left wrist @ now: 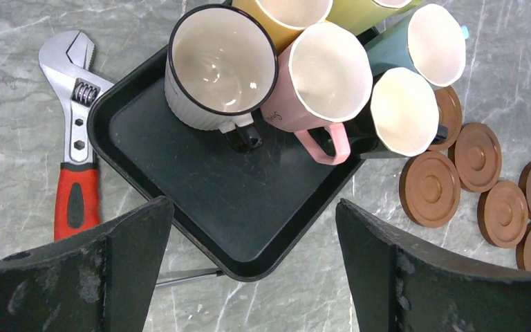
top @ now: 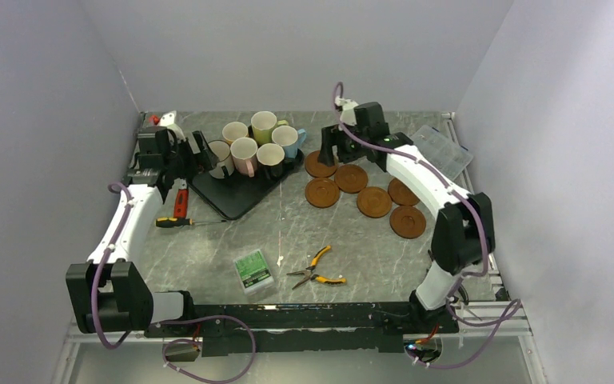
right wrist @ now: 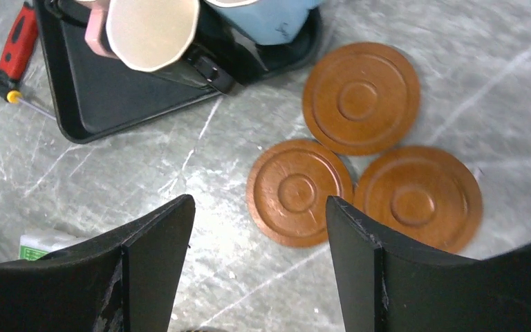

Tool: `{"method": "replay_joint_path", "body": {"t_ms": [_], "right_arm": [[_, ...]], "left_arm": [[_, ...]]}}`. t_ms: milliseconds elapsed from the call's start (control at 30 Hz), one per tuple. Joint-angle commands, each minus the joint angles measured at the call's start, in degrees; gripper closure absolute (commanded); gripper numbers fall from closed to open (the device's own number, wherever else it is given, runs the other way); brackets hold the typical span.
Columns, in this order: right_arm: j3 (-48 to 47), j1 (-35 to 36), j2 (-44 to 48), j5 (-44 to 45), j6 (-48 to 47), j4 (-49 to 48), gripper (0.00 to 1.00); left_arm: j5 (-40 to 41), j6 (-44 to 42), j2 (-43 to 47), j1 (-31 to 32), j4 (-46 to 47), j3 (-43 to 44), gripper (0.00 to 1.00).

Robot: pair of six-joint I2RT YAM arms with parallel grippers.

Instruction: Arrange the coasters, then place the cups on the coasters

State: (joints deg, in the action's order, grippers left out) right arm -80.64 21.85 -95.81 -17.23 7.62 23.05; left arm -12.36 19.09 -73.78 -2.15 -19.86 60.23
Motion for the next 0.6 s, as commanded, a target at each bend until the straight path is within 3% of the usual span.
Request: {"method": "replay_joint_path", "body": {"t_ms": [0,100,233,433,567], "right_arm": [[-6.56,2.15,-6.21,-2.89,-4.69,-1.49,0.27],[-9.99,4.06,-10.66,0.09,-1.97,-2.16,0.28],[-14.28,6.38,-14.68,9.69,9.44,-0.61,0.31],[-10.48,11.03,-11.69,18.96,27.02,-3.56,0.32],[-7.60,14.86,-11.05,20.32,34.63,-8.17,0.32]], "left_arm": [[0.25,-2.00,0.37,-0.21,3.94,-1.52,0.06],[-0.76,-1.54,-0.31,-0.22,2.88,-1.62,0.06],[-2.66,-0.83,-1.20,-0.22,3.73,-1.75,0.08],[-3.95,0.51,-1.31,-0.21,3.47,-1.66,0.09],[-4.64,1.08,-0.81,-0.13,3.34,-1.70,0.10]]}}
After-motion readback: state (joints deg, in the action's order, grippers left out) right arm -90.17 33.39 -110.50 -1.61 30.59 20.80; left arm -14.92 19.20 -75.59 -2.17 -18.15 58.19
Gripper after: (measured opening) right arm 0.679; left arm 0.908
